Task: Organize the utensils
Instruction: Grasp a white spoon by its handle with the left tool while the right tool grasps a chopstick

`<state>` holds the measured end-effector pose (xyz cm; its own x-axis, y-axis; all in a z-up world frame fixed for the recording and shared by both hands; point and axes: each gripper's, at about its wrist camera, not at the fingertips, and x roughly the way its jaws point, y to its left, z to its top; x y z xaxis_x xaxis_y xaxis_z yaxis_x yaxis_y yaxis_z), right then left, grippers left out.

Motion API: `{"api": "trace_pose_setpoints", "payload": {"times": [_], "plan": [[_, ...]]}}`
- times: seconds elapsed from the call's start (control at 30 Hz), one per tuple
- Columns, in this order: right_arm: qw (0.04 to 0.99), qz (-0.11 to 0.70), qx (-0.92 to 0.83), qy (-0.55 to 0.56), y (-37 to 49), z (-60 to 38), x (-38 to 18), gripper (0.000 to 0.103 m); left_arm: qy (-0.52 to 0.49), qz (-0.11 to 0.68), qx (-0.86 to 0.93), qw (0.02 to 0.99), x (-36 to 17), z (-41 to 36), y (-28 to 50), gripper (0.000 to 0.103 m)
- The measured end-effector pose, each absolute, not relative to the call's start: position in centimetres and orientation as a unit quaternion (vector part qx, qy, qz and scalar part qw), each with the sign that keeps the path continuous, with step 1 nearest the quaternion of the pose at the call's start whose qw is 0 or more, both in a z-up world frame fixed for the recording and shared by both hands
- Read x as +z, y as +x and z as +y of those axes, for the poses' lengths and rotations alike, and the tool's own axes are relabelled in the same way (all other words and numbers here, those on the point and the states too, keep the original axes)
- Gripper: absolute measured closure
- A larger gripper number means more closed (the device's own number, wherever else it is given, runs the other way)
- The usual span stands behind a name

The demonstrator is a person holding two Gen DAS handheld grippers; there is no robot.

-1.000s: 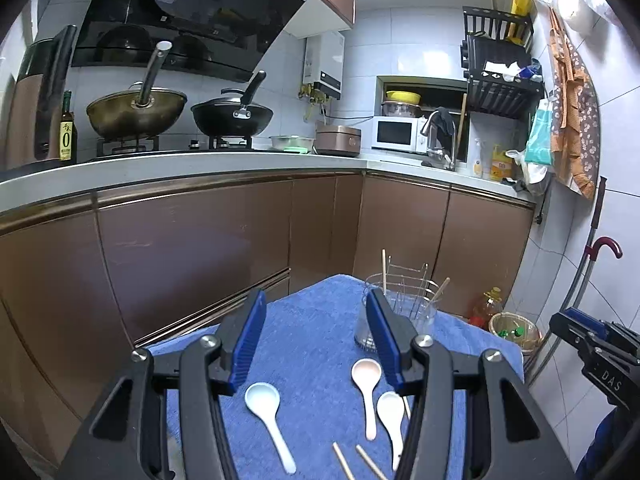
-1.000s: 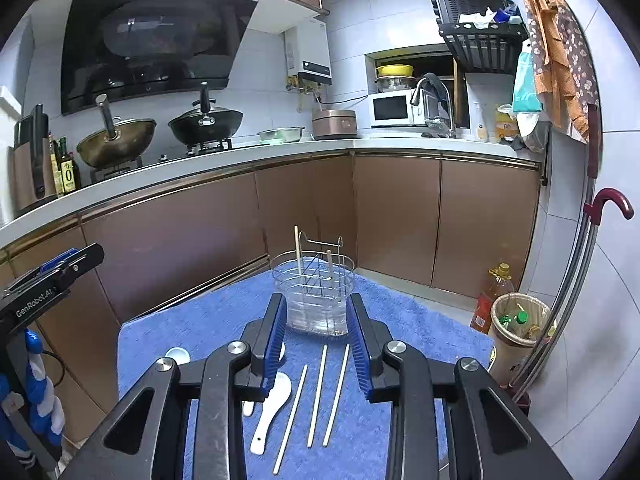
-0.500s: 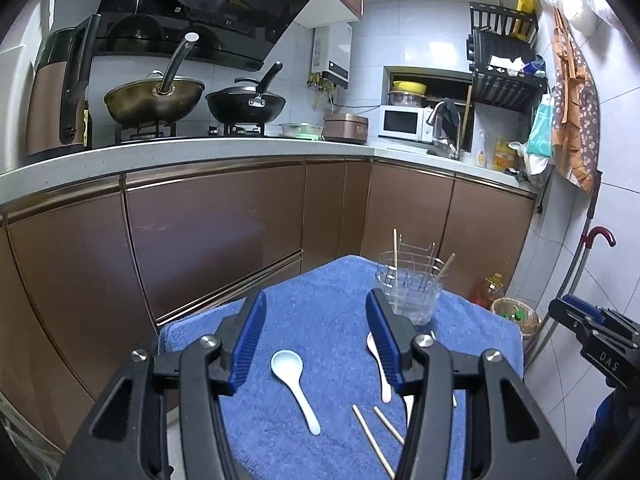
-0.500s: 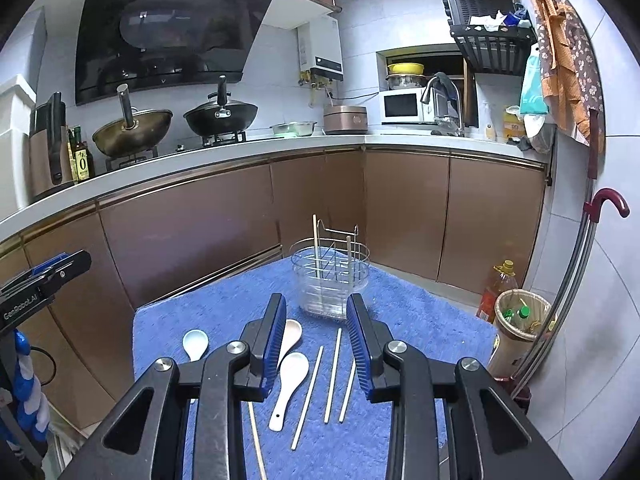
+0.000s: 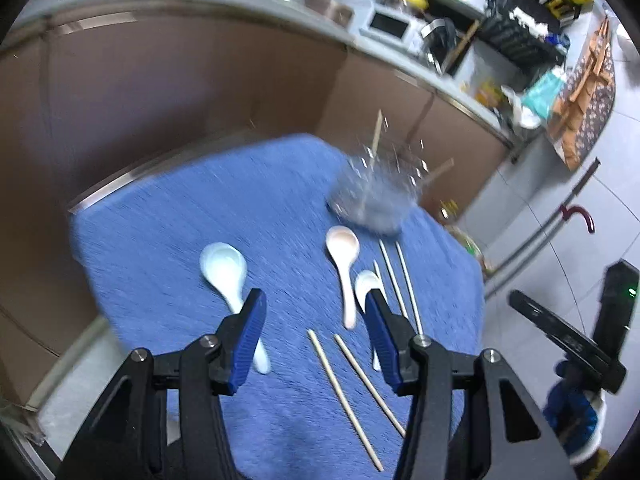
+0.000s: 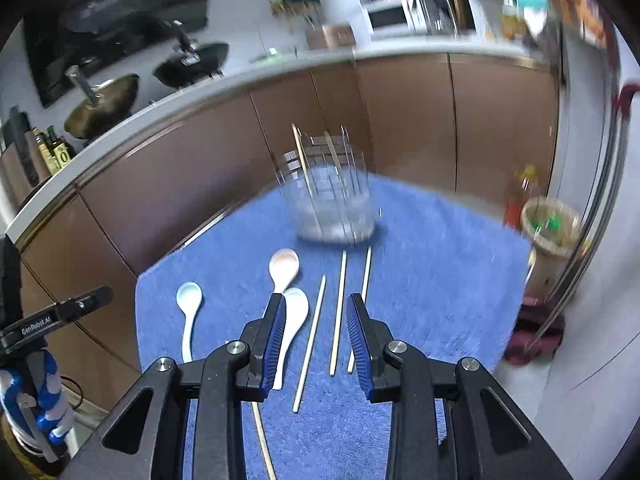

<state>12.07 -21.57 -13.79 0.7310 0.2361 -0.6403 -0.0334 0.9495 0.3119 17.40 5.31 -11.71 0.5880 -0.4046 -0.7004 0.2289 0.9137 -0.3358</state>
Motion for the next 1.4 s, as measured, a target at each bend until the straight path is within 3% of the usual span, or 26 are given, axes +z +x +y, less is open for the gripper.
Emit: {"api": "trace_pose_setpoints", "payload": {"times": [0.3, 0.63, 1.07, 1.27, 1.4], "plan": [[0.881, 0.442, 0.101, 0.136, 21.5, -22.1, -18.8, 0.082, -0.092, 0.507, -0.202, 0.833, -17.3, -0.6, 25.6, 0.066], [0.846, 0.509, 0.097, 0.127, 29.8, -22.6, -23.4, 0.086, -0.061, 0.543, -0.216, 0.809, -21.1, -4.3, 35.4, 0.067], [0.824, 0.555, 0.068, 0.096, 33.4, -23.4, -25.8, 0.089, -0.04, 0.552, -0.245, 0.796, -23.5, -6.3, 38.7, 0.074], [0.821, 0.563, 0.063, 0.074, 34.1, -22.6, -25.7, 0.09, -0.044, 0.563, -0.255, 0.785, -24.7, -7.3, 39.0, 0.081], [0.82, 0.566, 0.061, 0.062, 34.1, -22.4, -25.8, 0.095, -0.037, 0.568, -0.248, 0.784, -25.6, -7.8, 38.8, 0.092]]}}
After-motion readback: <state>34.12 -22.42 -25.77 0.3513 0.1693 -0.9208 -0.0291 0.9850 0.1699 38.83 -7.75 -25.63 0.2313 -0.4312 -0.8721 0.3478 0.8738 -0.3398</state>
